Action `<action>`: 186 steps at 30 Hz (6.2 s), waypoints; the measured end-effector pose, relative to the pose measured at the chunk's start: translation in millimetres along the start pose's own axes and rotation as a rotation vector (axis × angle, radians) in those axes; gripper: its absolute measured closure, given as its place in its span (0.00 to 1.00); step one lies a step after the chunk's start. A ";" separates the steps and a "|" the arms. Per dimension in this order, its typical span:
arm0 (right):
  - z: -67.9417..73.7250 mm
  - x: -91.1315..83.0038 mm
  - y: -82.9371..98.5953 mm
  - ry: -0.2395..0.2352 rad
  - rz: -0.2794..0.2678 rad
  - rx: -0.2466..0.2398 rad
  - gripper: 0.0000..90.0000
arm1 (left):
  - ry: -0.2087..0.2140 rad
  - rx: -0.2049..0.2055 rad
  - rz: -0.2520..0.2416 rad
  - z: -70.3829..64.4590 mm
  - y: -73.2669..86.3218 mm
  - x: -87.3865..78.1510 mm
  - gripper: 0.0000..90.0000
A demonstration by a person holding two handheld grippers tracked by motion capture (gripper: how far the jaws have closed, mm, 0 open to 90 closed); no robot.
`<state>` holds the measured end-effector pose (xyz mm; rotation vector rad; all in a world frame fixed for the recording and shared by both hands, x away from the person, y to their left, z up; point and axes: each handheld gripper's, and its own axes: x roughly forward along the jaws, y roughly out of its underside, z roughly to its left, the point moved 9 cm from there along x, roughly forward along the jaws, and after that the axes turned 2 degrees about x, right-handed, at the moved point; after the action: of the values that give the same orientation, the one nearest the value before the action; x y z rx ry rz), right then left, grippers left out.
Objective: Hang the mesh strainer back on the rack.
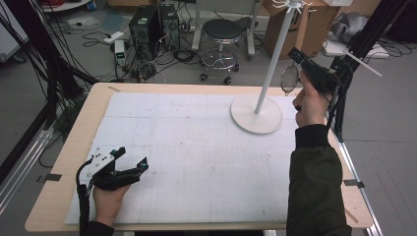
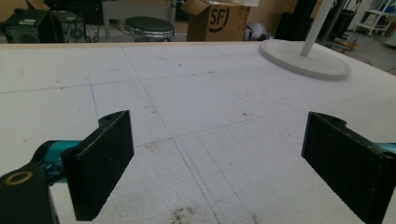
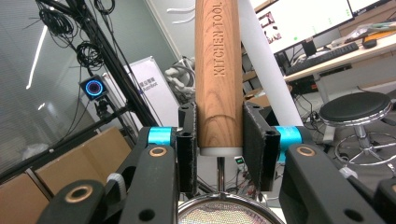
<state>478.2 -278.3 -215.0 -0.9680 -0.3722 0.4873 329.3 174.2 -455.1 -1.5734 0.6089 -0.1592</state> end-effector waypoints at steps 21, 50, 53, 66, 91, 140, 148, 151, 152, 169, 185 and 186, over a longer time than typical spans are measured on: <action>-8.1 5.8 5.5 0.017 0.025 0.013 0.77 | -0.010 -0.005 -0.001 2.3 0.5 -2.7 0.11; -21.5 8.4 12.7 0.107 0.076 0.026 0.37 | -0.004 -0.001 0.002 0.1 0.7 -0.8 0.11; -20.8 7.5 13.9 0.110 0.083 0.009 0.35 | -0.003 0.000 0.001 -0.1 0.7 -0.8 0.11; -14.5 -8.4 24.3 0.090 0.113 -0.049 0.28 | -0.003 0.001 -0.017 -1.9 -2.1 -5.0 0.11; -6.4 -22.6 70.5 0.051 0.275 -0.129 0.25 | 0.002 0.009 -0.018 -5.4 -2.9 -4.1 0.11; -13.1 -76.3 169.6 0.004 0.382 -0.162 0.25 | 0.008 0.033 -0.011 -12.0 -2.1 -3.7 0.11; -16.6 -83.9 177.6 -0.002 0.384 -0.171 0.25 | 0.008 0.035 -0.004 -11.9 -1.1 -2.9 0.11; -14.9 -86.1 182.1 -0.001 0.397 -0.193 0.25 | 0.012 0.036 -0.001 -12.8 -0.4 -2.2 0.11; -13.9 -86.9 183.6 -0.002 0.398 -0.198 0.25 | 0.012 0.034 -0.003 -13.6 -0.5 -1.6 0.11; -23.5 -95.7 214.0 -0.006 0.399 -0.222 0.22 | 0.021 0.032 -0.008 -15.1 -1.2 -1.7 0.11; -21.1 -100.7 223.7 -0.019 0.406 -0.250 0.20 | 0.049 0.028 -0.009 -20.1 -0.8 0.5 0.11; -21.3 -101.2 224.2 -0.021 0.401 -0.249 0.20 | 0.050 0.027 -0.010 -20.2 -0.8 0.6 0.11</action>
<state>354.2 -242.1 -425.4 -1.2893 -0.2605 0.8288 320.8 156.0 -452.2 -1.5500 0.6353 -0.2136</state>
